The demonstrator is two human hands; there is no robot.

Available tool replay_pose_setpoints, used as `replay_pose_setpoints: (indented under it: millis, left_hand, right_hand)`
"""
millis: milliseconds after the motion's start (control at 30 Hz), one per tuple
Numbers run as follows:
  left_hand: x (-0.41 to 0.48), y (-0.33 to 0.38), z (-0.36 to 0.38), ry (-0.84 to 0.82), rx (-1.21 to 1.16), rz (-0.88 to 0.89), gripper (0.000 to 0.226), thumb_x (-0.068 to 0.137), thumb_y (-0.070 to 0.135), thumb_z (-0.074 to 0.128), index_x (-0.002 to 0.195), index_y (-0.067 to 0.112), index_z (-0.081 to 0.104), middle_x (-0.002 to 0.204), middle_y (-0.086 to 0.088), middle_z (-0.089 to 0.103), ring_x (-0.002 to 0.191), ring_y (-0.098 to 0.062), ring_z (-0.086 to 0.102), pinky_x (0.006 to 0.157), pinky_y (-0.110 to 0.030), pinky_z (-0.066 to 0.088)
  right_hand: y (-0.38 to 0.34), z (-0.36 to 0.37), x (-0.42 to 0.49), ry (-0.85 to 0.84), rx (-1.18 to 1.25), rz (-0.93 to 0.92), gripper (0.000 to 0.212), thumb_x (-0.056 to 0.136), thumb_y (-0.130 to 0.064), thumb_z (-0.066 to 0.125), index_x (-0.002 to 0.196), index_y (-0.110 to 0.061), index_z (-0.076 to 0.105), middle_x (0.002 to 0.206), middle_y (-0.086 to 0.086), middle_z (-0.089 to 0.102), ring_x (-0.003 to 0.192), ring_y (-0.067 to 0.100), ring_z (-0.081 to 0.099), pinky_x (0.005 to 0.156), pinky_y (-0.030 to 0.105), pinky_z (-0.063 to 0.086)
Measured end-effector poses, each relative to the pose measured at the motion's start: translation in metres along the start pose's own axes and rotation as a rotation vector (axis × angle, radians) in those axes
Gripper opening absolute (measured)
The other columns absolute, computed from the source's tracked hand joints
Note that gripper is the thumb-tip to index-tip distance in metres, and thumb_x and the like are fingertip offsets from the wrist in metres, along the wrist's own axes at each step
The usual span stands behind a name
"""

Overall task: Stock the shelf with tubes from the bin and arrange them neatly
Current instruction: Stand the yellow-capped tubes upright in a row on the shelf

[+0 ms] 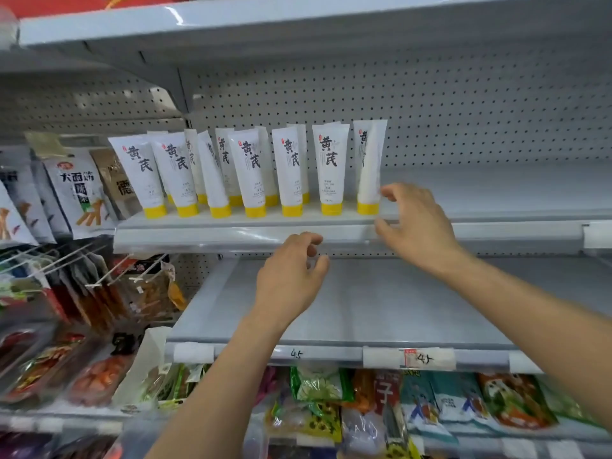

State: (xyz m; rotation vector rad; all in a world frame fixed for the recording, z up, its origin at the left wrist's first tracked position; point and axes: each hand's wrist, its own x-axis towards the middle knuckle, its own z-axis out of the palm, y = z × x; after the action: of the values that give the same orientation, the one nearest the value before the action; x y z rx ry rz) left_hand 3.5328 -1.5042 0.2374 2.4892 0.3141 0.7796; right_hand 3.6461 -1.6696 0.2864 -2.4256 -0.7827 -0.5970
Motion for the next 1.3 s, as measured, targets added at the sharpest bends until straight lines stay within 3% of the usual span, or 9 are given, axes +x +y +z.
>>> replay_pose_setpoints:
  millis: [133,333,533,733,867,967,1033,1167,1300]
  left_hand:
    - [-0.026,-0.002,0.001,0.005,0.019,-0.033,0.031,0.093,0.033,0.055,0.124,0.027,0.056,0.108,0.01,0.06,0.085,-0.008,0.054,0.079,-0.031,0.05]
    - [-0.094,-0.042,0.008,-0.045,0.008,-0.212,0.032,0.094,0.035,0.055,0.124,0.026,0.056,0.108,0.008,0.062,0.087,-0.01,0.06,0.081,-0.035,0.053]
    - [-0.168,-0.142,0.004,-0.218,0.035,-0.499,0.03,0.089,0.031,0.059,0.116,0.018,0.062,0.103,-0.001,0.069,0.091,-0.021,0.064,0.084,-0.039,0.052]
    - [-0.217,-0.259,-0.016,-0.292,0.074,-0.808,0.031,0.093,0.031,0.059,0.121,0.018,0.061,0.106,0.002,0.066,0.101,-0.02,0.062,0.081,-0.026,0.041]
    - [-0.239,-0.344,-0.012,-0.276,0.005,-1.009,0.025,0.092,0.024,0.06,0.115,0.015,0.064,0.109,-0.007,0.068,0.1,-0.026,0.065,0.083,-0.027,0.045]
    - [-0.257,-0.414,0.007,-0.291,-0.086,-1.188,0.007,0.087,0.018,0.065,0.088,0.024,0.061,0.108,-0.02,0.069,0.098,-0.037,0.066,0.088,-0.045,0.053]
    - [-0.272,-0.461,0.028,-0.332,-0.111,-1.292,0.015,0.084,0.018,0.067,0.079,0.025,0.054,0.105,-0.025,0.067,0.097,-0.04,0.065,0.088,-0.049,0.053]
    - [-0.285,-0.514,0.063,-0.408,-0.125,-1.397,0.025,0.084,0.023,0.066,0.106,0.014,0.059,0.111,-0.018,0.063,0.107,-0.037,0.06,0.094,-0.042,0.05]
    - [-0.3,-0.55,0.105,-0.552,-0.078,-1.407,0.045,0.085,0.022,0.066,0.121,-0.002,0.053,0.124,-0.023,0.058,0.114,-0.036,0.056,0.094,-0.037,0.046]
  right_hand:
    - [-0.009,0.007,-0.047,-0.097,-0.087,-0.177,0.043,0.089,-0.026,0.057,0.13,-0.02,0.049,0.131,0.003,0.052,0.12,0.024,0.045,0.095,0.039,0.039]
    - [-0.011,0.052,-0.096,-0.415,-0.074,-0.2,0.042,0.091,-0.036,0.056,0.131,-0.024,0.049,0.135,-0.001,0.052,0.121,0.02,0.05,0.096,0.038,0.045]
    - [-0.042,0.127,-0.14,-0.745,-0.047,-0.255,0.032,0.091,-0.036,0.054,0.121,-0.025,0.052,0.123,-0.001,0.059,0.103,0.018,0.057,0.078,0.034,0.049]
    - [-0.102,0.224,-0.162,-0.968,0.074,-0.234,0.042,0.089,-0.039,0.056,0.127,-0.025,0.045,0.115,-0.004,0.06,0.107,0.019,0.058,0.083,0.035,0.049]
    - [-0.14,0.308,-0.183,-1.195,0.16,-0.106,0.038,0.087,-0.034,0.061,0.121,-0.019,0.05,0.106,-0.002,0.061,0.1,0.02,0.061,0.086,0.038,0.051]
    - [-0.166,0.376,-0.205,-1.342,0.255,0.038,0.035,0.086,-0.025,0.063,0.118,-0.014,0.053,0.103,0.002,0.063,0.095,0.023,0.065,0.084,0.038,0.053]
    - [-0.18,0.422,-0.221,-1.41,0.292,0.147,0.036,0.086,-0.022,0.064,0.119,-0.014,0.054,0.109,0.008,0.064,0.096,0.023,0.065,0.085,0.035,0.052]
    - [-0.2,0.509,-0.255,-1.467,0.363,0.398,0.035,0.082,-0.023,0.067,0.115,-0.014,0.057,0.103,0.008,0.06,0.087,0.021,0.059,0.073,0.031,0.048]
    - [-0.216,0.578,-0.285,-1.461,0.382,0.583,0.009,0.081,-0.013,0.062,0.09,-0.011,0.061,0.077,0.007,0.052,0.076,0.02,0.05,0.066,0.029,0.038]
